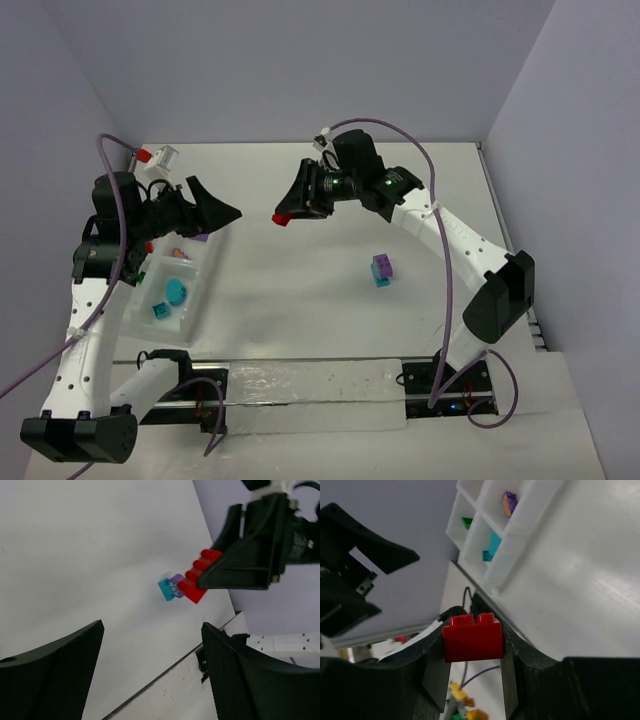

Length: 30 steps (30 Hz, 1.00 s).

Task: Sort the legos into containers by color

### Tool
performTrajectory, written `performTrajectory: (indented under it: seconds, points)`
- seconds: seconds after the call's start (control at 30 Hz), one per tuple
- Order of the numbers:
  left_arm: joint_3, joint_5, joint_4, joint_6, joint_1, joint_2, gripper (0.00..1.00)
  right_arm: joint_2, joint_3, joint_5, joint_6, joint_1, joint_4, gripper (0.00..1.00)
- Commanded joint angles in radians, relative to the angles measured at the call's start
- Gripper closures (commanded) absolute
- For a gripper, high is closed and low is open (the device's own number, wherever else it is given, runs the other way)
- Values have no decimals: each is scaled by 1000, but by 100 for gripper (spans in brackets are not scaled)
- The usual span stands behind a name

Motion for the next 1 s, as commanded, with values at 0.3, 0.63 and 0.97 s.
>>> performTrajectory:
  seconds: [0.3, 0.63, 0.97]
  points:
    - [51, -32, -18, 240, -217, 113, 13, 91, 24, -203, 323, -5, 162, 100]
    - [79, -163, 39, 211, -324, 198, 19, 96, 4, -236, 317, 2, 187, 100]
    - [87, -183, 91, 198, -329, 194, 38, 90, -5, -254, 309, 3, 201, 100]
